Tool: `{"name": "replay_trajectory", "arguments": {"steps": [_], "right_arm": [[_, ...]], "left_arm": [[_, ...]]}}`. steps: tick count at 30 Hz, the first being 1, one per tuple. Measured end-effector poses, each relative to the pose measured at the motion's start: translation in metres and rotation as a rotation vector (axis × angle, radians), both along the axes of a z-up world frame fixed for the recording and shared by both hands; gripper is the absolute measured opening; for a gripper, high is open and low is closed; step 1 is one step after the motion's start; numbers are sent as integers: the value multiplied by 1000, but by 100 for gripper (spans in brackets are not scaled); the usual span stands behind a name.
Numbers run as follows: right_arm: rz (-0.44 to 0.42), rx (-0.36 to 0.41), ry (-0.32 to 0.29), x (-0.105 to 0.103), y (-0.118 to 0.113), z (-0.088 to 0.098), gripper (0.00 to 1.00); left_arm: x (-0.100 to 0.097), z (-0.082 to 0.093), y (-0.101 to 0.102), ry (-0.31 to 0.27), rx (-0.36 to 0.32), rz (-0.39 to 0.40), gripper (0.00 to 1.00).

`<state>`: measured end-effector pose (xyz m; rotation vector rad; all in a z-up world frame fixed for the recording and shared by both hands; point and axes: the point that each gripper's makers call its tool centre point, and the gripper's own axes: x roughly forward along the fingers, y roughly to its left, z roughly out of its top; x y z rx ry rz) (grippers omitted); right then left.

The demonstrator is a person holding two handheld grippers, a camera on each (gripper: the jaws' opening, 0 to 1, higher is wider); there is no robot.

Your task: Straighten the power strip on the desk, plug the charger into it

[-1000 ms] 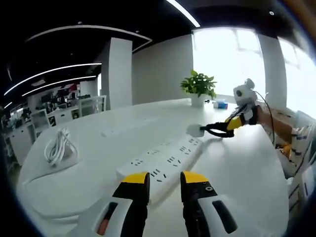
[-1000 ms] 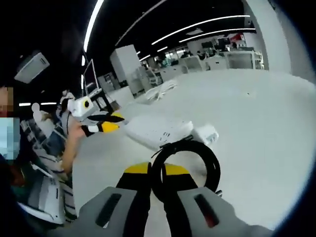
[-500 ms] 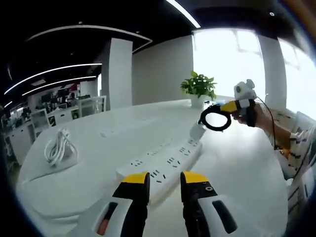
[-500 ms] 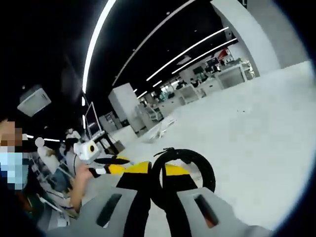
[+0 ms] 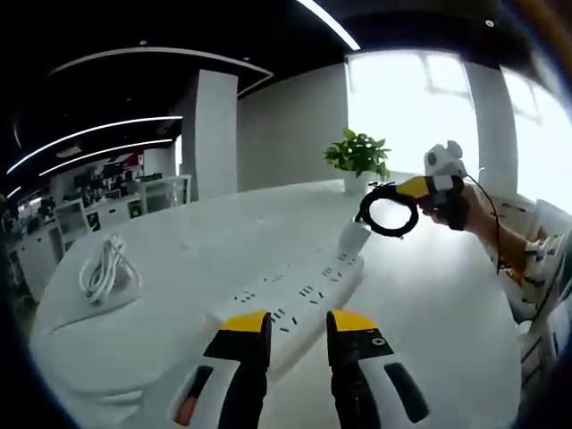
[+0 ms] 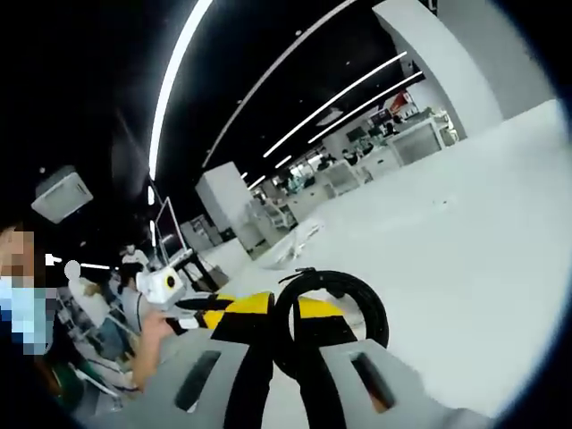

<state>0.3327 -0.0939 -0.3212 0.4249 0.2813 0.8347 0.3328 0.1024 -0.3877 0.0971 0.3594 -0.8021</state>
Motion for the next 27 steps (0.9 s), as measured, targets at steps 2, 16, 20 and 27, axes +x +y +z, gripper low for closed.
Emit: {"name": "replay_trajectory", "arguments": {"steps": [2,16,20,27], "right_arm": [[-9,5,-11,-1,0,4,7],[-9,66,-67,-17,16,31,7],[21,127,-48,-23,25,37,7],[46,186,6,-25,34,34,7]], "left_arm": [[-1,0,-1,1,0,-2,25],[-1,0,-2,2,2,-8,25],[-1,1,-2,2,1,-10,25],[-1,3,-1,0,0,-12,25]]}}
